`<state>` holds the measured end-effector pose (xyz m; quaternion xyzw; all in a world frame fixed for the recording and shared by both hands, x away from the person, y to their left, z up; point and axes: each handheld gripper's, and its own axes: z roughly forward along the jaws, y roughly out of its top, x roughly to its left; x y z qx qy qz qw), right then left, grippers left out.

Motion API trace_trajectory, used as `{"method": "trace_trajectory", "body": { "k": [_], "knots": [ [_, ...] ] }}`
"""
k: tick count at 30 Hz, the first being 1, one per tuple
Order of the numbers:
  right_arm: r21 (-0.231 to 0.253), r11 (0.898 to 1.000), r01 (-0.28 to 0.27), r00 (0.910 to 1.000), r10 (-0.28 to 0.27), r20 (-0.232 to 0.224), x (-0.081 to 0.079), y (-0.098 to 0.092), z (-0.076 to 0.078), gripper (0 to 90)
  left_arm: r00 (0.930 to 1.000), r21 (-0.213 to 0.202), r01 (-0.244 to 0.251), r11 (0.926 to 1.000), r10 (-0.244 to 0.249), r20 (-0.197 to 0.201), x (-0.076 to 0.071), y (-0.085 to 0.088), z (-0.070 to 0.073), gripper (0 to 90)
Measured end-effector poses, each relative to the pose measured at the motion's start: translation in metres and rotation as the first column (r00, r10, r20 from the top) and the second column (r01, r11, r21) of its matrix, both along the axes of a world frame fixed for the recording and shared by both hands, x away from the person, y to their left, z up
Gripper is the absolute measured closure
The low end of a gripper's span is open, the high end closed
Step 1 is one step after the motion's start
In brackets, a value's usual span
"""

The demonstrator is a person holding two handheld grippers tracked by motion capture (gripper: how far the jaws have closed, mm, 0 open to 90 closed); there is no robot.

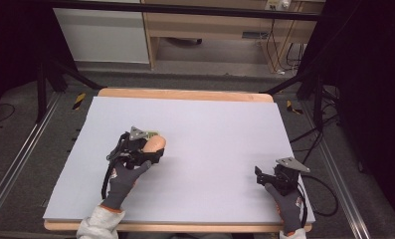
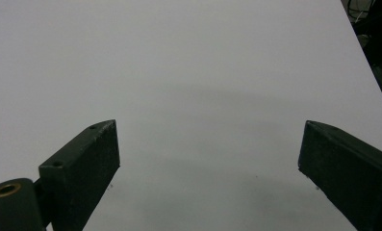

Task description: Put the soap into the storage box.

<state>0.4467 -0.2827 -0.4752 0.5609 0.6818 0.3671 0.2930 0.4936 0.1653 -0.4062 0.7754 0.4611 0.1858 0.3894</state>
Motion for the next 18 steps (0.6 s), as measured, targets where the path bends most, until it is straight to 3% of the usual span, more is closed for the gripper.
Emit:
{"method": "trace_trajectory", "body": {
  "k": [9, 16, 18],
  "knots": [
    [0.009, 1.000, -0.006, 1.0000, 0.006, -0.003, 0.001, 0.001, 0.000, 7.6, 0.9997, -0.019, -0.020, 0.9996, 0.021, 0.009, 0.012, 0.008, 0.004, 32.1],
    [0.002, 1.000, -0.010, 0.9999, 0.010, 0.003, 0.000, 0.002, 0.001, 7.5, 0.9996, 0.010, -0.029, 0.9995, 0.029, 0.005, 0.021, 0.011, 0.001, 32.1],
    [0.002, 1.000, -0.010, 1.0000, 0.010, 0.003, 0.000, 0.001, 0.001, 7.5, 0.9995, -0.001, -0.033, 0.9995, 0.033, -0.001, 0.027, 0.012, 0.000, 32.1]
  ]
}}
